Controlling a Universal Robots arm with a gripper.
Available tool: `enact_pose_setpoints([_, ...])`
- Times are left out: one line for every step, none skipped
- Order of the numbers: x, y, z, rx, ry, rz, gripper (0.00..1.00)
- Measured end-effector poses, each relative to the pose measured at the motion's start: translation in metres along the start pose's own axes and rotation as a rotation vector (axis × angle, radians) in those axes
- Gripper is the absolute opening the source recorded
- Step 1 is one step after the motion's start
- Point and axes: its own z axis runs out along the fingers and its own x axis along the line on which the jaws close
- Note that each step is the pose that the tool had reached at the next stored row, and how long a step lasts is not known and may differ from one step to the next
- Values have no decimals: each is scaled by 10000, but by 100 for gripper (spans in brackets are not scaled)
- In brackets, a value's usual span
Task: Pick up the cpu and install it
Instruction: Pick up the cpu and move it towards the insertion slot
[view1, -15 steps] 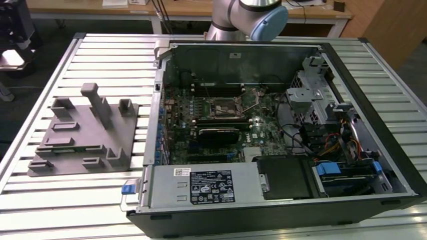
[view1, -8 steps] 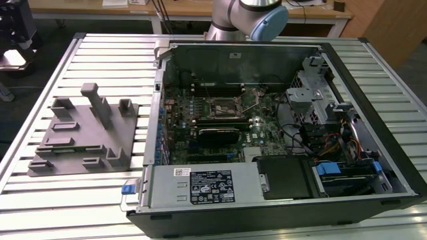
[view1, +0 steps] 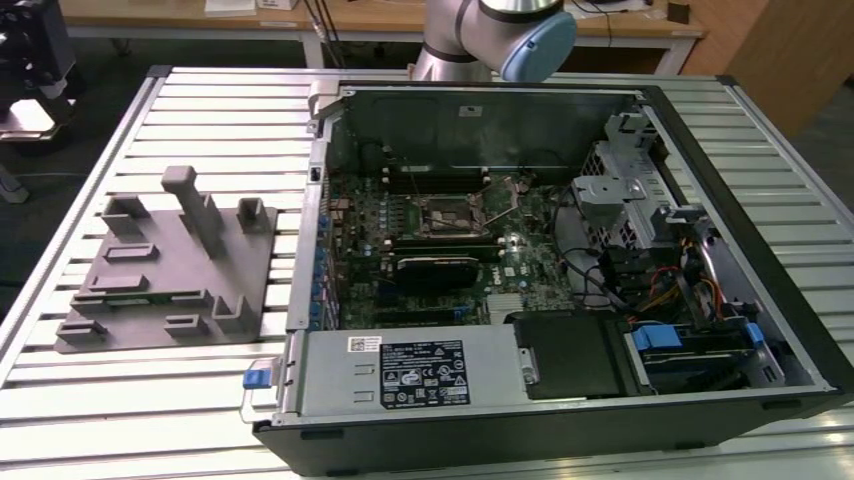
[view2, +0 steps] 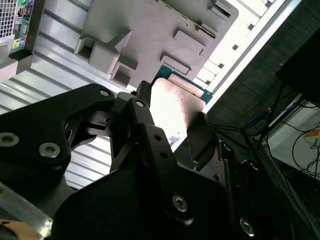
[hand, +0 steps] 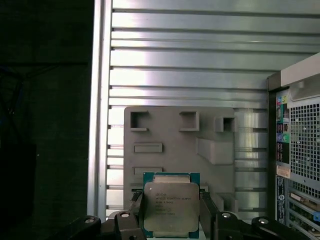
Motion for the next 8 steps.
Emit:
enact_pose_setpoints([-4,0,0,0,1,0,53])
enact_pose_setpoints([-9,0,-1,1,2,-1,53])
enact_pose_setpoints([-13,0,0,0,1,0,53])
enact_pose_setpoints([-18,0,0,0,0,0,53])
enact_pose_setpoints([-23,-1,0,0,0,-1,53])
enact_pose_setpoints([-29,-1,0,0,0,-1,53])
enact_pose_setpoints([-35,0,0,0,1,-1,53])
enact_pose_setpoints([-40,-1,0,0,0,-1,53])
